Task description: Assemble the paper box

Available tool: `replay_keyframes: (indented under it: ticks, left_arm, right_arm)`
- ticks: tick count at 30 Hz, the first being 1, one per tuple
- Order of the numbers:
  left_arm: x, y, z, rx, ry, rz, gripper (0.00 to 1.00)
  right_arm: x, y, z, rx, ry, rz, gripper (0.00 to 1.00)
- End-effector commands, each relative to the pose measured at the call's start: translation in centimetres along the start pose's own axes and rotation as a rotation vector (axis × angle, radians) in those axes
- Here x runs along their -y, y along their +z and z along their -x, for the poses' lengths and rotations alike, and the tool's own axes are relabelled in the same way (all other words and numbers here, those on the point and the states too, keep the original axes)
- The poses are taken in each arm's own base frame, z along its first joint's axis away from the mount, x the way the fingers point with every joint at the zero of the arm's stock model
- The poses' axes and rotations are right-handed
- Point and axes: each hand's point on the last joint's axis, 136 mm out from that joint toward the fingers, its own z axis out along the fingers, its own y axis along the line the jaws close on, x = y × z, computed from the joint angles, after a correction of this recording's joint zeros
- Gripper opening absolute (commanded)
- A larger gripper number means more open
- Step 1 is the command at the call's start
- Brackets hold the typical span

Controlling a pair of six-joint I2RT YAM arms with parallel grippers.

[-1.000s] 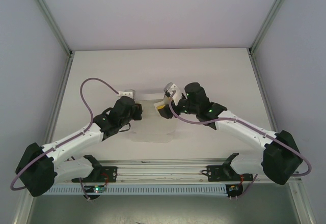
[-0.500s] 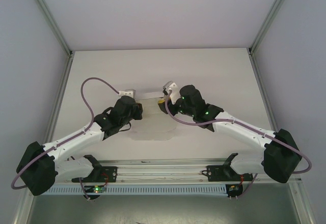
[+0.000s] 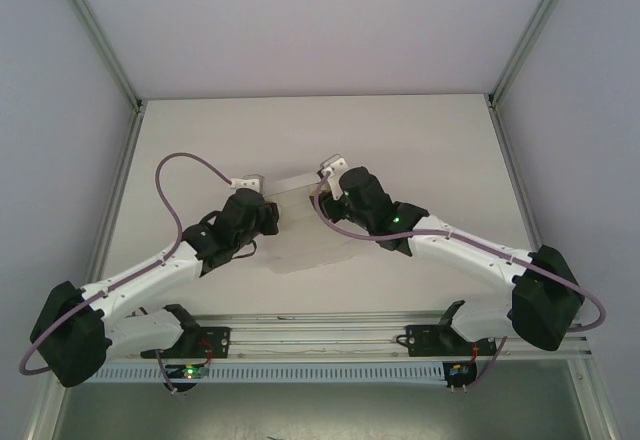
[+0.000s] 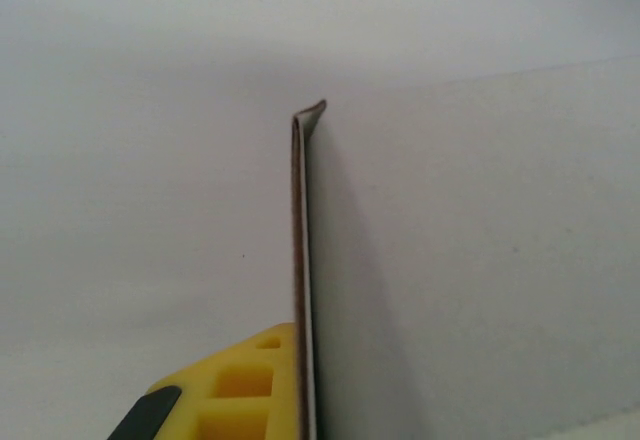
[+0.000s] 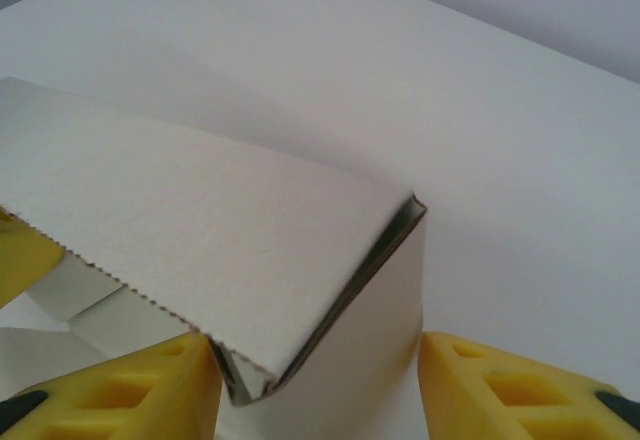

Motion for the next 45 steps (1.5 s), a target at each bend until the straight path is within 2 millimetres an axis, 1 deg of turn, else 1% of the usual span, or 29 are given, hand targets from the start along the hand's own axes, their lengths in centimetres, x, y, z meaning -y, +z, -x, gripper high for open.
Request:
replay_keyframes:
  ticks: [1,4,6,9,11,16,19,20,23,24,25,26,28,29,31,33,34,35,36,38,39,41,44,45]
  left_arm:
    - [2.0,-1.7,2.7,0.084,-0.029,-0.065,0.0]
    - [1.7,-1.6,2.6,0.085,-0.033,-0.055,0.0]
    - [1.7,-1.6,2.6,0.086,-0.034,-0.056,0.0]
    - [1.8,-1.6,2.7,0.088,-0.038,-0.061,0.0]
    - [2.1,-1.7,2.7,0.089,-0.035,-0.076,0.0]
    - [3.8,-1.9,2.7,0.076,-0.015,-0.167,0.0]
    - [4.8,-1.9,2.6,0.068,-0.004,-0.216,0.0]
    - [5.0,-1.9,2.6,0.065,0.001,-0.229,0.0]
    - [5.2,-1.8,2.5,0.054,0.006,-0.232,0.0]
    - [5.0,-1.8,2.5,0.052,0.003,-0.223,0.0]
    - [4.9,-1.9,2.4,0.051,0.005,-0.219,0.0]
    - [4.9,-1.9,2.5,0.054,0.002,-0.217,0.0]
    - [4.8,-1.9,2.5,0.056,-0.003,-0.214,0.0]
    - [4.8,-1.9,2.5,0.056,-0.009,-0.212,0.0]
    - [4.6,-1.8,2.6,0.056,-0.017,-0.2,0.0]
    - [4.3,-1.7,2.6,0.045,-0.031,-0.174,0.0]
    - [4.2,-1.7,2.5,0.039,-0.034,-0.163,0.0]
    - [4.1,-1.7,2.5,0.036,-0.038,-0.154,0.0]
    - [4.1,-1.6,2.6,0.036,-0.042,-0.151,0.0]
    - [4.3,-1.5,2.6,0.037,-0.04,-0.159,0.0]
    - [4.3,-1.5,2.6,0.036,-0.042,-0.159,0.0]
    - [4.3,-1.4,2.8,0.037,-0.044,-0.154,0.0]
    - [4.0,-1.4,2.9,0.042,-0.05,-0.137,0.0]
    - [3.9,-1.4,2.9,0.046,-0.053,-0.131,0.0]
  right_arm:
    - [4.0,0.2,-3.0,-0.105,0.003,-0.197,0.49]
    - [3.8,0.2,-3.2,-0.11,0.009,-0.185,0.5]
    - [2.7,0.3,-3.4,-0.112,0.012,-0.12,0.51]
    - [0.8,0.4,-3.7,-0.114,0.023,-0.007,0.49]
    - [0.2,0.5,-3.9,-0.115,0.025,0.027,0.49]
    - [1.3,1.4,-4.3,-0.13,0.001,-0.038,0.45]
    - [1.4,2.2,-4.0,-0.128,-0.015,-0.049,0.39]
    - [1.1,2.5,-3.8,-0.118,-0.02,-0.036,0.38]
    - [0.2,3.0,-3.1,-0.082,-0.016,0.024,0.28]
    - [-0.1,3.0,-2.8,-0.064,-0.022,0.041,0.22]
    - [-0.1,3.0,-2.4,-0.044,-0.02,0.042,0.16]
    - [0.1,2.9,-2.1,-0.026,-0.018,0.032,0.13]
    - [0.9,2.9,-1.7,-0.013,-0.021,-0.021,0.11]
    - [1.5,2.9,-1.7,-0.014,-0.028,-0.064,0.1]
    - [3.5,2.9,-1.8,-0.031,-0.054,-0.212,0.09]
    - [5.9,2.6,-2.2,-0.073,-0.105,-0.399,0.09]
    - [6.9,2.4,-2.5,-0.097,-0.122,-0.465,0.1]
    - [7.6,2.3,-2.8,-0.118,-0.141,-0.511,0.13]
    - [7.8,2.3,-2.9,-0.129,-0.157,-0.523,0.17]
    - [7.0,2.7,-3.2,-0.137,-0.169,-0.45,0.25]
    - [6.2,2.8,-3.2,-0.13,-0.162,-0.382,0.3]
    - [4.1,2.8,-3.0,-0.102,-0.14,-0.208,0.33]
    - [1.5,1.5,-2.2,-0.032,-0.084,0.021,0.38]
    - [0.9,0.9,-2.0,-0.011,-0.069,0.083,0.4]
